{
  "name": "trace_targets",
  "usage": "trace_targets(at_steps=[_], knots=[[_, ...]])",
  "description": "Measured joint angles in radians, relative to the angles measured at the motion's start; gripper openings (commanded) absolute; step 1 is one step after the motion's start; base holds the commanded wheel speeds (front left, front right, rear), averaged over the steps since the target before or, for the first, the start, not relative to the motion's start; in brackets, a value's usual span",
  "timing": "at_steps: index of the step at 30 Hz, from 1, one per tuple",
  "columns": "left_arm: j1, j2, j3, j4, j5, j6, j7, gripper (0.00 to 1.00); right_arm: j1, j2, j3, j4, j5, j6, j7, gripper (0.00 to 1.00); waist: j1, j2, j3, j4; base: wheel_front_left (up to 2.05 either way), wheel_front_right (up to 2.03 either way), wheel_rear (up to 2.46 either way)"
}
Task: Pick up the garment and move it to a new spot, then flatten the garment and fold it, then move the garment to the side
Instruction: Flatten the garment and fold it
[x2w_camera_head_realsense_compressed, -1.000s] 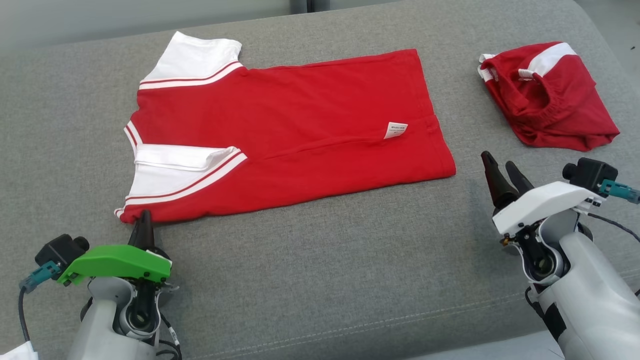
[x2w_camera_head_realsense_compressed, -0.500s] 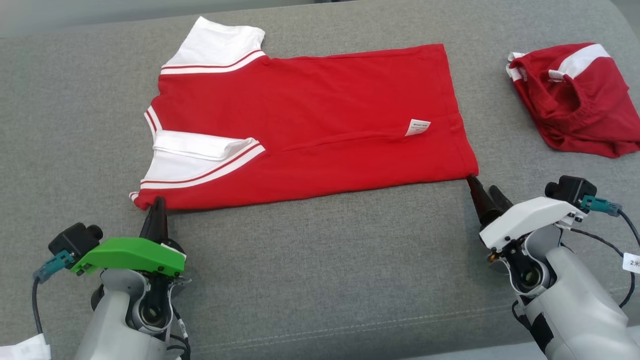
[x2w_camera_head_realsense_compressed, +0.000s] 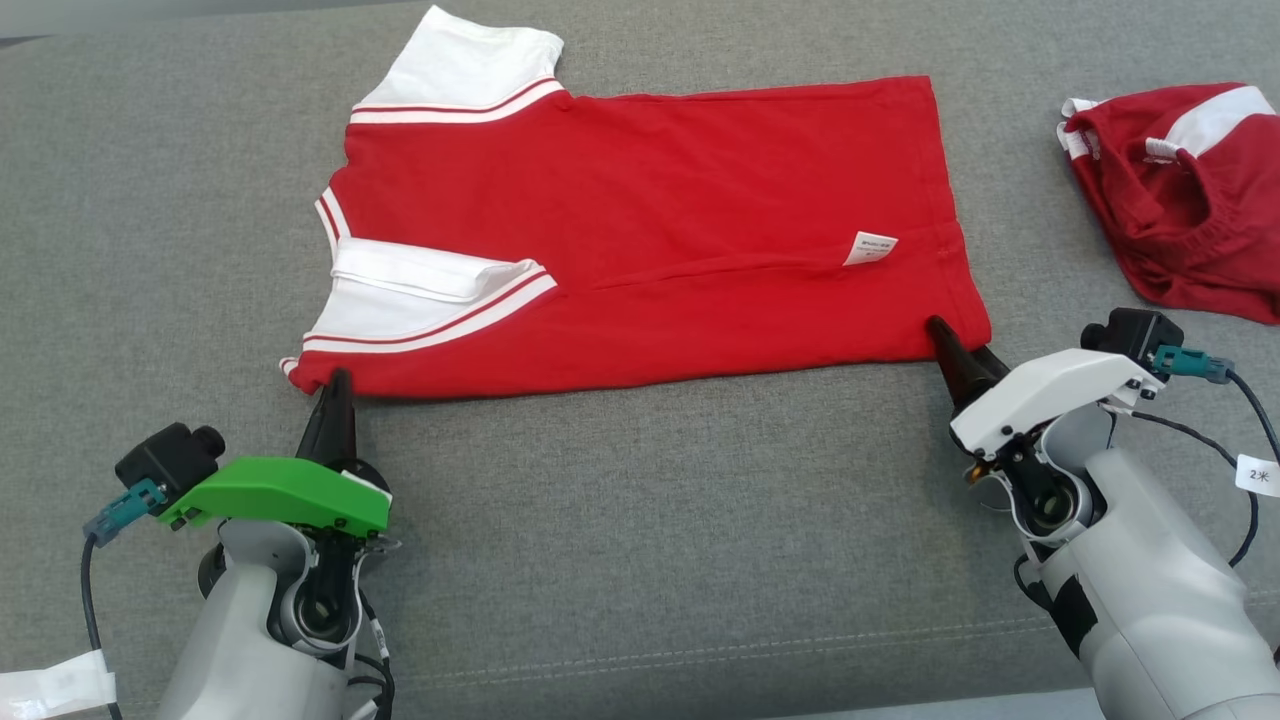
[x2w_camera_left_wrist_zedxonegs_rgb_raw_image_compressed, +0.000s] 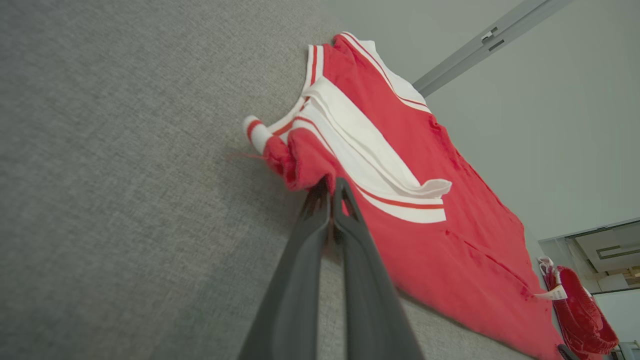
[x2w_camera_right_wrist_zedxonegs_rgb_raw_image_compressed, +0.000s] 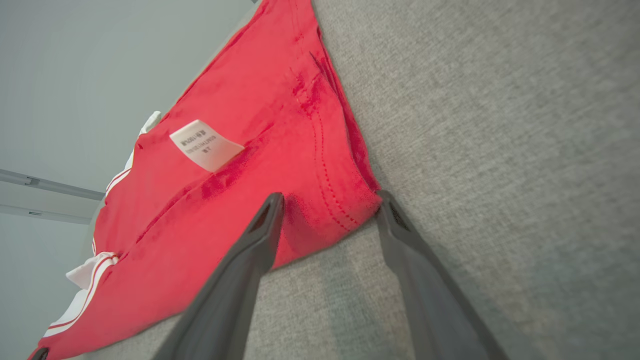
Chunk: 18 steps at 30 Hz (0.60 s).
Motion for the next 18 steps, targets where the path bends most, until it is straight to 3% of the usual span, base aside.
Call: trace_targets(at_steps=[2,4,10,18], knots=[[0.0,0.0,-0.003,0.0,0.0,-0.007,-0.001,0.0,-0.01,0.001,0.002,0.01,-0.001,0.0,0.004,0.26,0.0,0.0,0.0,0.002,0.0,0.0,0.0],[0.0,0.0,-0.006,0.0,0.0,-0.007,-0.002,0.0,-0.014,0.001,0.006,0.02,-0.004,0.0,0.004,0.0,0.0,0.0,-0.001,0.004,0.0,0.0,0.0],[0.001,-0.001,-0.007,0.002,0.0,-0.008,-0.027,0.0,-0.014,0.002,0.011,0.044,-0.007,0.003,-0.009,0.0,0.0,0.0,-0.017,0.004,0.0,0.0,0.0],[0.025,-0.001,-0.008,-0.015,0.007,-0.016,-0.048,0.0,-0.003,0.012,-0.003,0.04,0.007,0.036,-0.051,0.0,0.0,0.0,-0.048,-0.008,0.0,0.0,0.0]])
